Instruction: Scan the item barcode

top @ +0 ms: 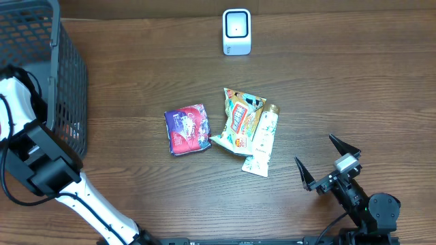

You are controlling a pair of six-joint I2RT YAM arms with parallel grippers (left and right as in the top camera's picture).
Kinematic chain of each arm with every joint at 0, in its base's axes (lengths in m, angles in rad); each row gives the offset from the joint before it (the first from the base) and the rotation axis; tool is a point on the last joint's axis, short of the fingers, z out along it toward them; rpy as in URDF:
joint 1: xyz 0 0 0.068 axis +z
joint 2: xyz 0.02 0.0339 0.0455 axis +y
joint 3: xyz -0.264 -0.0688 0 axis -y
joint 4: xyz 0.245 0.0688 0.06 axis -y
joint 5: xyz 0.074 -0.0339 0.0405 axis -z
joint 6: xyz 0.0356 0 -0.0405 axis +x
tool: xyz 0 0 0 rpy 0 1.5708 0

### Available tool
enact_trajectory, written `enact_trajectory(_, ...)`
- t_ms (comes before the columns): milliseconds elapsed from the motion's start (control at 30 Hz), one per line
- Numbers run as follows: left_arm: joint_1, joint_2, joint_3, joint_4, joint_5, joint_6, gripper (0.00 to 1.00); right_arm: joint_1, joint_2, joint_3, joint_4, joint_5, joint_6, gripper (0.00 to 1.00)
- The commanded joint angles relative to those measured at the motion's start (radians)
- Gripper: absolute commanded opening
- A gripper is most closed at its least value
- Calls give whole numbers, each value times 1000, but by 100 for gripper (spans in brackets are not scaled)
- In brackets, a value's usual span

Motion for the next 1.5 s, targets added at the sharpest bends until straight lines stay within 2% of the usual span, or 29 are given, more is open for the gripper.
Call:
enact_trajectory(0, 3, 2, -55, 43, -8, -13, 100, 2, -3, -11, 2, 4, 9, 100)
enact_trajectory(200, 2, 2, -90, 125, 84, 32, 100, 2, -3, -11, 2, 4, 9, 100)
enact_trajectory(300, 0, 2, -90, 135, 109, 32, 86, 2, -3, -11, 2, 4, 9, 100)
enact_trajectory(433, -1, 2, -91, 135, 112, 32, 74, 2, -3, -11, 2, 4, 9, 100)
enact_trajectory(667, -1, 2, -91, 113, 116, 32, 45, 2, -3, -11, 2, 4, 9, 100)
enact_trajectory(867, 4, 1, -87, 95, 116, 46, 38, 2, -3, -11, 2, 4, 9, 100)
enact_trajectory(933, 8, 0, -77, 91, 123, 71, 31, 2, -3, -11, 2, 4, 9, 100)
enact_trajectory(1200, 19, 0, 79, -19, 126, 137, 30, 2, -3, -11, 2, 4, 9, 100)
enact_trajectory(1367, 32, 0, 269, -133, 126, 187, 31, 2, -3, -11, 2, 4, 9, 100)
enact_trajectory(1467, 34, 0, 449, -232, 134, 238, 33, 2, -3, -11, 2, 4, 9, 100)
